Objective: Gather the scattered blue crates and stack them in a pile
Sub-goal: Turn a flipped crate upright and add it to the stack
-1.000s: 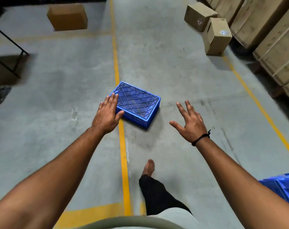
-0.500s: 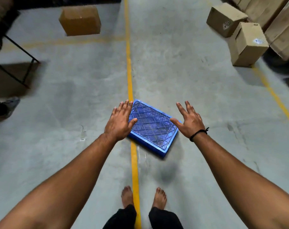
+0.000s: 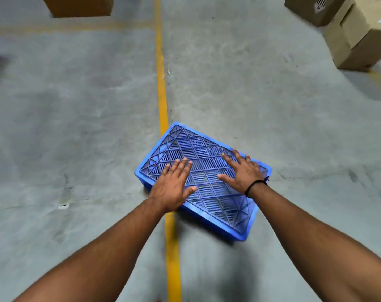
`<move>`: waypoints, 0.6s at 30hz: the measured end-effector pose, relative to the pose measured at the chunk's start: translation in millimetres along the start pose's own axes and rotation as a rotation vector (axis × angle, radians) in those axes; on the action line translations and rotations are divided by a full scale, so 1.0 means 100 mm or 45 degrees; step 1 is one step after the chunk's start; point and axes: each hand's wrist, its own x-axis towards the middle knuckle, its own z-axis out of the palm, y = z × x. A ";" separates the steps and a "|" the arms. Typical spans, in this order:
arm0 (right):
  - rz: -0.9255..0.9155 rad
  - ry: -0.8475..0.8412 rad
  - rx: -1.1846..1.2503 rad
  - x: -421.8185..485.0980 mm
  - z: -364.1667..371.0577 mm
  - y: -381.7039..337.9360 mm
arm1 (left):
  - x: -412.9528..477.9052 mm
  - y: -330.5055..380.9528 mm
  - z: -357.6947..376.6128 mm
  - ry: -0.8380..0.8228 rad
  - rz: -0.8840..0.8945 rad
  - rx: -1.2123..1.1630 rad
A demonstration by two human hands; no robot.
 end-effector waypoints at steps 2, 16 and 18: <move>-0.012 0.019 -0.031 0.38 0.32 0.06 | 0.17 -0.14 0.43 -0.038 0.069 0.092; 0.012 0.095 -0.097 1.65 1.00 0.44 | 0.60 -0.70 1.91 0.239 0.467 0.367; 0.017 0.124 -0.096 1.66 0.99 0.43 | 0.65 -0.74 1.94 0.295 0.498 0.407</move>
